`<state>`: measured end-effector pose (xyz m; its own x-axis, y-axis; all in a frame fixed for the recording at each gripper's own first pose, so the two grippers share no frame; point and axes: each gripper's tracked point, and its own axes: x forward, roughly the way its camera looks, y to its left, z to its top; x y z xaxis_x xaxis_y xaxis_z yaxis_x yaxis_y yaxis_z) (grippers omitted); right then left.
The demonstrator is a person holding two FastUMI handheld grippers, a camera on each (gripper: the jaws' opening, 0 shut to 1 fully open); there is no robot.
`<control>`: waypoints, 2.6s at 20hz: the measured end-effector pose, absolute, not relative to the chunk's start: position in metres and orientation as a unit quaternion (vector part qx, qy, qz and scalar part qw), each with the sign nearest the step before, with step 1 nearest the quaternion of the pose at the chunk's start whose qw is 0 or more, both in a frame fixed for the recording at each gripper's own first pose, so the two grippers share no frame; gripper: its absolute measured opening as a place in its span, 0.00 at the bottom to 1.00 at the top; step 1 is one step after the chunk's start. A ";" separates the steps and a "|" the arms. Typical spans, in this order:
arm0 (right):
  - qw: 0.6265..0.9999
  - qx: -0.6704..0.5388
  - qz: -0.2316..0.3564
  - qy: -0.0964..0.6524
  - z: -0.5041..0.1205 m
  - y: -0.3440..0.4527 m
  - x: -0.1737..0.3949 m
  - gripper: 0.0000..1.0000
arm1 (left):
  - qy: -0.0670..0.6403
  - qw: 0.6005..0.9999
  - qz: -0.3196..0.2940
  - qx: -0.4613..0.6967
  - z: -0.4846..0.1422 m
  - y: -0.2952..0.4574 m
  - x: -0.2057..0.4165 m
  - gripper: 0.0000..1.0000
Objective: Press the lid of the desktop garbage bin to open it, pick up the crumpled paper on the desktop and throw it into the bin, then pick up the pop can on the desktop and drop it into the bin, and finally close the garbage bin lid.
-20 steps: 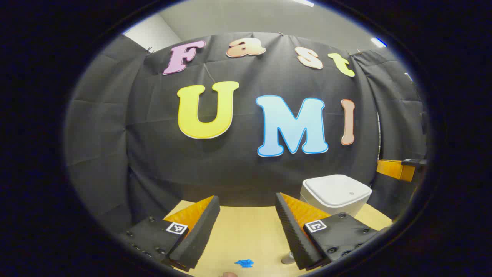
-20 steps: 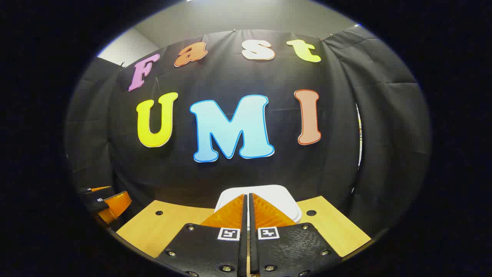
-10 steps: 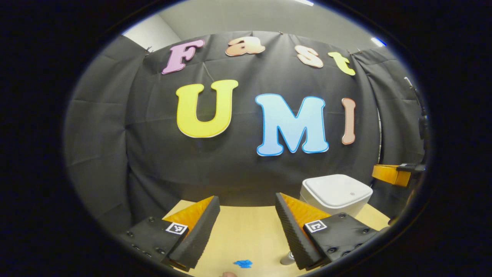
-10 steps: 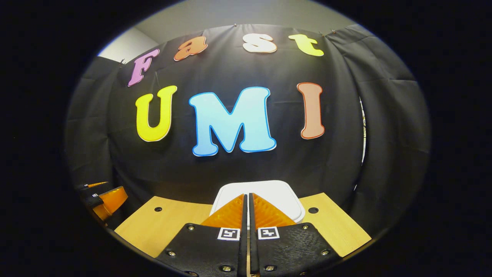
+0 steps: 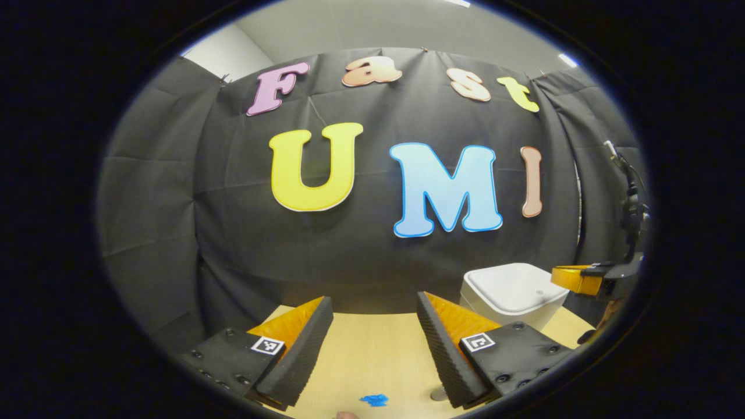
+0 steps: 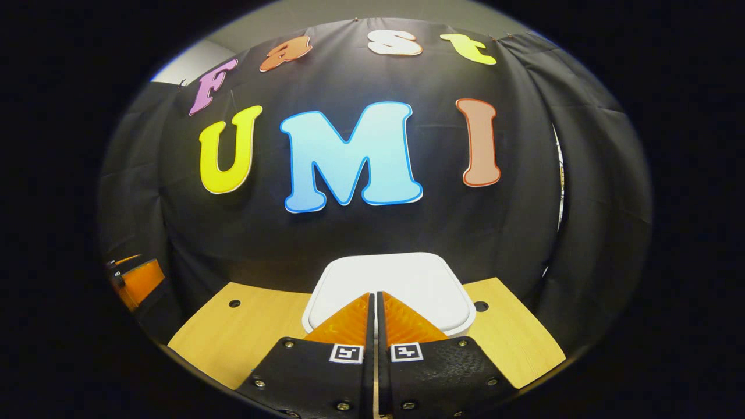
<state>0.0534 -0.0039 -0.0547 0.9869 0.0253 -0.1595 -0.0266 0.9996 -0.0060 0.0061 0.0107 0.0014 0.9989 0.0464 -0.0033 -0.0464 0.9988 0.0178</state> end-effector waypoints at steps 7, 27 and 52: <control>0.994 -0.007 0.010 0.109 -0.080 -0.005 0.063 0.03 | 0.010 0.999 0.030 0.006 -0.002 0.014 0.005 0.95; 0.992 0.008 -0.005 0.123 -0.083 -0.003 0.063 0.01 | 0.015 0.999 0.030 -0.006 -0.003 0.016 -0.002 0.95; 1.000 0.009 0.013 0.025 -0.019 0.009 0.045 0.01 | 0.022 0.999 0.021 -0.010 -0.012 0.015 -0.006 0.95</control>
<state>0.0447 0.0089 -0.0190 0.9984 0.0274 -0.0488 -0.0265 0.9995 0.0193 -0.0059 0.0146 -0.0120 0.9982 0.0414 -0.0439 -0.0423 0.9989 -0.0198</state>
